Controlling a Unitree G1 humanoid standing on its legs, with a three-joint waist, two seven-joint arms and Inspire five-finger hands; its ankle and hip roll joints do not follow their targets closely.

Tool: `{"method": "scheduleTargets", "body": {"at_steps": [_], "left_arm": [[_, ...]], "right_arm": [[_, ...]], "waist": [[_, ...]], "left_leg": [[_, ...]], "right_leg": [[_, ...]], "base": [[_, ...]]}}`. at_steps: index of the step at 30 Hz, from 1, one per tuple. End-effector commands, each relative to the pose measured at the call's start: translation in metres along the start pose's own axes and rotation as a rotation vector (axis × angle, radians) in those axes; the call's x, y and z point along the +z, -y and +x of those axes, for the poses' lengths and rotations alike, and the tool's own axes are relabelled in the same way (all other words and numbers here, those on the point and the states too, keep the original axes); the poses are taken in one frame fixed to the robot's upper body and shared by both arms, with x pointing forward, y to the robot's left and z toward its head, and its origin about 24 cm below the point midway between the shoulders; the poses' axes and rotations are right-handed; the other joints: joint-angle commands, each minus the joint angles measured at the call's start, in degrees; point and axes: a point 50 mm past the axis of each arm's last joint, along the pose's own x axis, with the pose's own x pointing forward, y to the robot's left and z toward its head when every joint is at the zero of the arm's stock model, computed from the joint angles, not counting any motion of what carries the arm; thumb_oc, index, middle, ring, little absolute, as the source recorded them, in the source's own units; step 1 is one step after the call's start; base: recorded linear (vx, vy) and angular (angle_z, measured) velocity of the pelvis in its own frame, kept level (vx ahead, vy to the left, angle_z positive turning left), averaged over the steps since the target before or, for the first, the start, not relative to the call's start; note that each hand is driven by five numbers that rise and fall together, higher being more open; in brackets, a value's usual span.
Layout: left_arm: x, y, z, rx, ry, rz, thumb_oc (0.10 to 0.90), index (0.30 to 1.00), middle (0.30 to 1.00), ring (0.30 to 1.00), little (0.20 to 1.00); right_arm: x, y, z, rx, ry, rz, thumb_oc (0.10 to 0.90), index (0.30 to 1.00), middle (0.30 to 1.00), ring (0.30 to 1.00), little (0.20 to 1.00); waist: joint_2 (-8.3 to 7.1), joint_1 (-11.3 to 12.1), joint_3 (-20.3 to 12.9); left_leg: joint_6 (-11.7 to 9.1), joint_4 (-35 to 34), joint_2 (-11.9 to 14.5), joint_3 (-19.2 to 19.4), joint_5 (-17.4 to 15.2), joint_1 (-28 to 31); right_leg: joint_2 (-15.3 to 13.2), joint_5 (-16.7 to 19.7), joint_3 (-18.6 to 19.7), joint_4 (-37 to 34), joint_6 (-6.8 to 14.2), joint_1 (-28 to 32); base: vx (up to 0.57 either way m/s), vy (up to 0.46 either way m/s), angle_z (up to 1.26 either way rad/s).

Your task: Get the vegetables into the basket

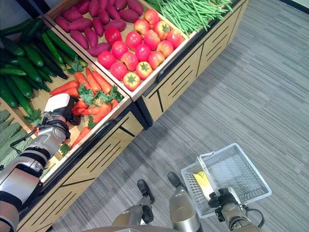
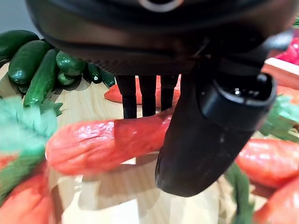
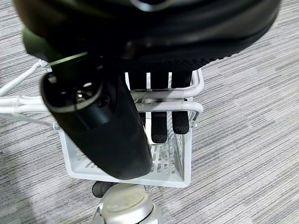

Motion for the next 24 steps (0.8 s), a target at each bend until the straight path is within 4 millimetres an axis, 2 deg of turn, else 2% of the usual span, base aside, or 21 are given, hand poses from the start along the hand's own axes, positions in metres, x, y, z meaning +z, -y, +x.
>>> {"method": "scheduleTargets", "body": {"at_steps": [1, 16, 21, 23, 24], "left_arm": [[-0.024, 0.013, -0.005, -0.074, -0.095, 0.028, 0.400, 0.300, 0.300, 0.300, 0.300], [-0.022, 0.013, -0.007, -0.046, -0.086, -0.021, 0.400, 0.300, 0.300, 0.300, 0.300], [-0.027, -0.009, -0.006, 0.061, -0.081, -0.095, 0.400, 0.300, 0.300, 0.300, 0.300], [-0.031, -0.032, -0.008, 0.153, -0.054, -0.111, 0.400, 0.300, 0.300, 0.300, 0.300], [-0.031, -0.032, -0.008, 0.153, -0.054, -0.111, 0.400, 0.300, 0.300, 0.300, 0.300]], "right_arm": [[-0.020, -0.007, -0.003, 0.032, -0.053, -0.016, 0.400, 0.300, 0.300, 0.300, 0.300], [-0.018, -0.011, -0.003, 0.037, -0.047, -0.010, 0.400, 0.300, 0.300, 0.300, 0.300], [-0.023, -0.014, -0.004, 0.044, -0.060, 0.004, 0.400, 0.300, 0.300, 0.300, 0.300], [-0.027, -0.015, -0.005, 0.052, -0.066, 0.012, 0.400, 0.300, 0.300, 0.300, 0.300], [-0.027, -0.015, -0.006, 0.053, -0.066, 0.011, 0.400, 0.300, 0.300, 0.300, 0.300]], "waist": [[-0.85, 0.57, -1.90], [-2.14, 1.96, -1.49], [-2.72, 3.03, -1.86], [-3.28, 3.92, -2.39], [-3.31, 3.86, -2.36]], "left_leg": [[-3.50, 0.18, -0.46, -1.52, -3.05, 2.30], [-3.51, 0.18, -0.30, -2.02, -2.66, 1.53], [-3.48, 0.18, -0.31, -2.87, -2.62, 2.30], [-3.45, 0.18, -0.23, -3.68, -2.68, 3.26], [-3.45, 0.18, -0.23, -3.71, -2.69, 3.32]], "right_leg": [[-1.95, 3.33, -4.06, -1.03, 4.55, -4.41], [-1.75, 3.41, -4.53, -1.09, 4.23, -4.94], [-1.88, 3.00, -5.18, -1.20, 4.08, -3.70], [-1.89, 2.64, -5.80, -1.46, 3.92, -2.20], [-1.90, 2.64, -5.82, -1.49, 3.91, -2.12]], "base": [[0.00, 0.000, 0.00], [0.00, 0.000, 0.00], [0.01, -0.006, 0.03], [0.03, -0.026, 0.14], [0.02, -0.021, 0.12]]}}
